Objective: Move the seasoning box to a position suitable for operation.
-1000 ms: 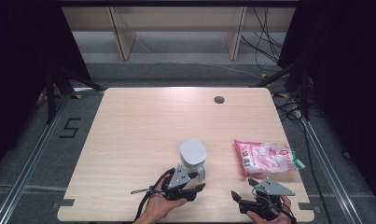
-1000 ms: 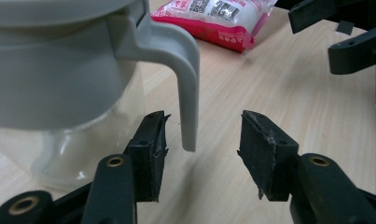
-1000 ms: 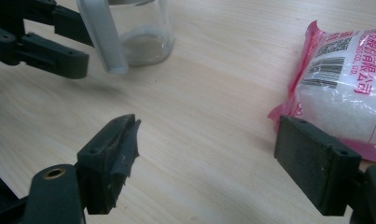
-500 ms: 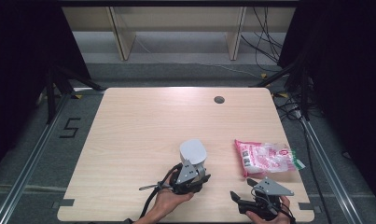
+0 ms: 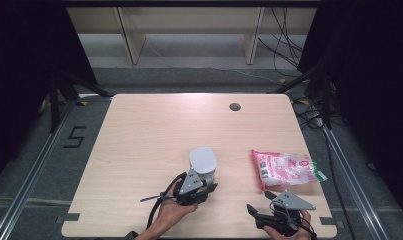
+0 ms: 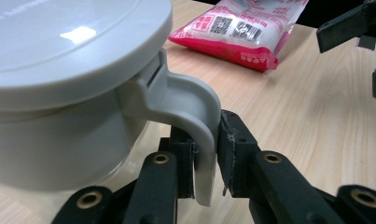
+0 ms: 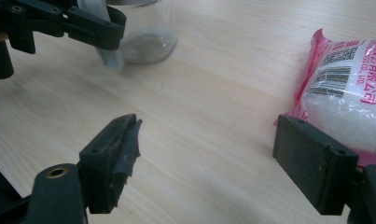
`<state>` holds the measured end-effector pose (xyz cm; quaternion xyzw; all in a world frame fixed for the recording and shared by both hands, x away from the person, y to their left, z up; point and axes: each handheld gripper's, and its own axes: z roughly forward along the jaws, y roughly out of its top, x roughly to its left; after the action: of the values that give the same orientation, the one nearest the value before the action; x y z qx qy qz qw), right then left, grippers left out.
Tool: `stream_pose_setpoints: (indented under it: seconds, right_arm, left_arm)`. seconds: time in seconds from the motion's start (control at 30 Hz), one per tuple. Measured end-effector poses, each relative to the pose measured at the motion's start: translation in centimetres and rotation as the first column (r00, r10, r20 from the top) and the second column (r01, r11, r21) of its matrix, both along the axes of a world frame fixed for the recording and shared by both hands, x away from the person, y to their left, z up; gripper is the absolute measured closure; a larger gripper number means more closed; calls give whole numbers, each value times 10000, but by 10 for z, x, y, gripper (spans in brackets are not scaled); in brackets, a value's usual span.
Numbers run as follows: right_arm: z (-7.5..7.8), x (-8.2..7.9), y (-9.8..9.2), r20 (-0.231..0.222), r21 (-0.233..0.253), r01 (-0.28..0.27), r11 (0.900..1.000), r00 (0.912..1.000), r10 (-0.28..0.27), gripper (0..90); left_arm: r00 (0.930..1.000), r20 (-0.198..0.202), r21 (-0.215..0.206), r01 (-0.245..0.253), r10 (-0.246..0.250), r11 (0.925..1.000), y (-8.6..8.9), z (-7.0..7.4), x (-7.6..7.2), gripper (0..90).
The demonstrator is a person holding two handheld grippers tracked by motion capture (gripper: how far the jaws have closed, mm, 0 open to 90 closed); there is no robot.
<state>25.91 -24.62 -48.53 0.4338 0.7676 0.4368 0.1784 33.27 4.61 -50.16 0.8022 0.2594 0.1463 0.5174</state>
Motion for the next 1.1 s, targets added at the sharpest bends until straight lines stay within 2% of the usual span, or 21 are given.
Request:
stream_pose_setpoints:
  seconds: [0.1, 0.13, 0.17, 0.23, 0.33, 0.4, 0.43, 0.47, 0.5, 0.53, 0.57, 0.6, 0.67, 0.7, 0.73, 0.77, 0.8, 0.87, 0.9, 1.07, 1.1]
  right_arm:
    - [-2, 3, -1, 274, -336, -164, 9993, 9995, 173, 233]
    - [-1, 2, -2, 230, -241, -182, 9995, 9996, 188, 233]
    - [0, 0, 0, 2, -12, -46, 10000, 10000, 46, 233]
    - [-2, 3, 0, 234, -326, -67, 9994, 9997, 75, 233]
    - [-1, 2, 0, 165, -346, -241, 9991, 9996, 247, 232]
    - [-2, 3, 0, 305, -381, -221, 9990, 9993, 232, 231]
    - [-2, 3, 0, 207, -298, -225, 9993, 9995, 231, 230]
    - [-1, 1, -1, 97, -320, -315, 9990, 9994, 318, 230]
    - [0, -2, 2, -227, -139, -87, 9999, 9997, 84, 230]
    - [-1, -1, 2, -79, -102, -144, 9998, 9999, 144, 230]
    - [-1, -1, 2, -79, -102, -144, 9998, 9999, 144, 230]
    - [0, 0, 1, -77, -174, -151, 9997, 9999, 149, 229]
    - [-1, 0, 2, -1, -144, -140, 9998, 9999, 140, 230]
    - [-2, 2, 0, 164, -356, -331, 9988, 9993, 337, 229]
    - [-1, 2, 0, 154, -301, -329, 9990, 9993, 333, 229]
    - [0, -1, 2, -147, -147, -76, 9999, 9999, 74, 229]
    - [-1, 1, 0, 114, -296, -279, 9992, 9995, 282, 229]
    - [-2, 2, 1, 156, -331, -402, 9986, 9990, 407, 229]
    - [-2, 1, 1, 131, -282, -401, 9988, 9991, 405, 229]
    - [-2, 2, 2, 132, -280, -441, 9986, 9989, 445, 229]
    - [-2, 0, 3, -27, -219, -257, 9994, 9997, 256, 229]
  left_arm:
    - [9999, 89, 162, -82, 80, 9998, 10, 1, -1, 736]
    - [9998, -128, 77, -162, 163, 9998, 13, 1, -1, 732]
    - [9996, -78, 87, -282, 283, 9996, 17, 0, -1, 729]
    - [9992, -131, -24, -365, 365, 9993, 23, 0, 0, 725]
    - [9990, -147, 76, -418, 419, 9991, 30, 0, 2, 717]
    - [9983, -102, 154, -568, 569, 9983, 36, 1, 3, 711]
    - [9984, 548, 579, -171, 139, 9982, 42, 2, 10, 707]
    - [9982, 578, 659, -187, 149, 9976, 45, 3, 11, 704]
    - [9979, 577, 644, -321, 284, 9974, 48, 2, 11, 701]
    - [9964, 839, 798, -195, 128, 9966, 52, 3, 14, 698]
    - [9964, 839, 798, -195, 128, 9966, 52, 3, 14, 695]
    - [9951, -129, 48, -983, 983, 9951, 54, 0, 7, 693]
    - [9939, -122, 81, -1091, 1092, 9940, 58, -1, 7, 690]
    - [9939, -139, 95, -1097, 1098, 9939, 59, -1, 7, 689]
    - [9942, -137, 36, -1064, 1065, 9943, 60, -1, 8, 688]
    - [9943, -67, 109, -1064, 1065, 9943, 61, -1, 9, 687]
    - [9934, -124, 77, -1141, 1142, 9934, 62, -1, 9, 686]
    - [9925, -79, 135, -1223, 1224, 9924, 64, -1, 11, 685]
    - [9918, -107, 52, -1275, 1276, 9918, 65, -1, 11, 684]
    - [9903, 42, 355, -1386, 1385, 9897, 70, 0, 15, 678]
    - [9892, 41, 365, -1464, 1464, 9886, 71, 1, 17, 678]
